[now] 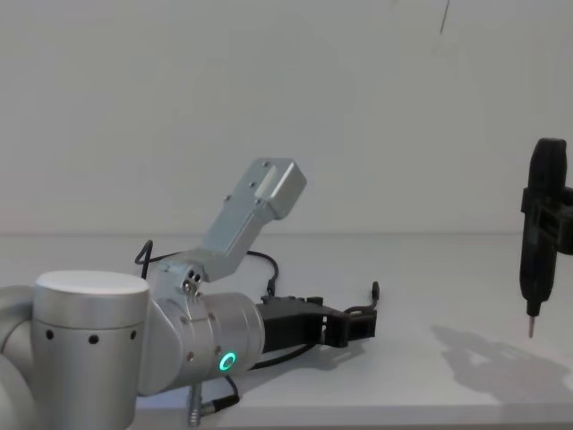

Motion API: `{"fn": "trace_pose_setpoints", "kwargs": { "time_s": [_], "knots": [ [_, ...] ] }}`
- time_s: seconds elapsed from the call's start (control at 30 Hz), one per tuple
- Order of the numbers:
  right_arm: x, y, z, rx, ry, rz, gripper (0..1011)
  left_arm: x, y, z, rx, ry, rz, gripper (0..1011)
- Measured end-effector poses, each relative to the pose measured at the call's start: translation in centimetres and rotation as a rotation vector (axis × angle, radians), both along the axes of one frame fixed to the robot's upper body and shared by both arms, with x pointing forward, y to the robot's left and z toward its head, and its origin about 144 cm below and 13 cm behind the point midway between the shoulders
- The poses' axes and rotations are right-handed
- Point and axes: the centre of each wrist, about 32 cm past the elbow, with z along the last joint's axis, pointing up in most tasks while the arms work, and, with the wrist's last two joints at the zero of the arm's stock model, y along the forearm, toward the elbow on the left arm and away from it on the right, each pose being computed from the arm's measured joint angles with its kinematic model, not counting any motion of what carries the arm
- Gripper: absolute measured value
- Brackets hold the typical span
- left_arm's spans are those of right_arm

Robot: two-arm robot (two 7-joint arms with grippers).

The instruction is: Pick up the data cable with the one hand.

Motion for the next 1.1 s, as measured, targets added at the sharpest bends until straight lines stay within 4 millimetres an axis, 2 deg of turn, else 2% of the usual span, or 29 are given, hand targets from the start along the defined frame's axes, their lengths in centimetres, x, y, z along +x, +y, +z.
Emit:
{"fn": "trace_pose_setpoints", "kwargs": {
  "time_s": [0.1,0.13,0.2,0.23,0.3,0.4,0.43,0.47,0.73,0.83,1.1],
  "knots": [
    [0.00,0.00,0.00,0.000,0.000,0.000,269,0.02,-0.12,-0.01,-0.001,0.007,0.000,691],
    [0.00,0.00,0.00,0.000,0.000,0.000,269,0.03,-0.14,-0.01,-0.001,0.008,0.000,631],
    [0.00,0.00,0.00,0.000,0.000,0.000,269,0.03,-0.18,-0.02,-0.001,0.010,0.000,599],
    [0.00,0.00,0.00,0.000,0.000,0.000,269,0.04,-0.21,-0.03,-0.001,0.012,-0.001,529],
    [0.00,0.00,0.00,0.000,0.000,0.000,269,0.04,-0.24,-0.03,-0.001,0.013,-0.001,488],
    [0.00,0.00,0.00,0.000,0.000,0.000,269,0.05,-0.29,-0.03,-0.001,0.016,-0.001,369],
    [0.00,0.00,0.00,0.000,0.000,0.000,269,0.05,-0.31,-0.03,-0.001,0.017,-0.001,369],
    [0.00,0.00,0.00,0.000,0.000,0.000,269,0.05,-0.32,-0.03,-0.001,0.017,-0.001,314],
    [0.00,0.00,0.00,0.000,0.000,0.000,269,0.08,-0.36,-0.02,-0.001,0.021,-0.002,83],
    [0.00,0.00,0.00,0.000,0.000,0.000,269,0.08,-0.38,-0.02,-0.001,0.021,-0.002,43],
    [0.00,0.00,0.00,0.000,0.000,0.000,269,0.16,-0.07,0.09,-0.002,0.017,-0.009,44]
  ]
}}
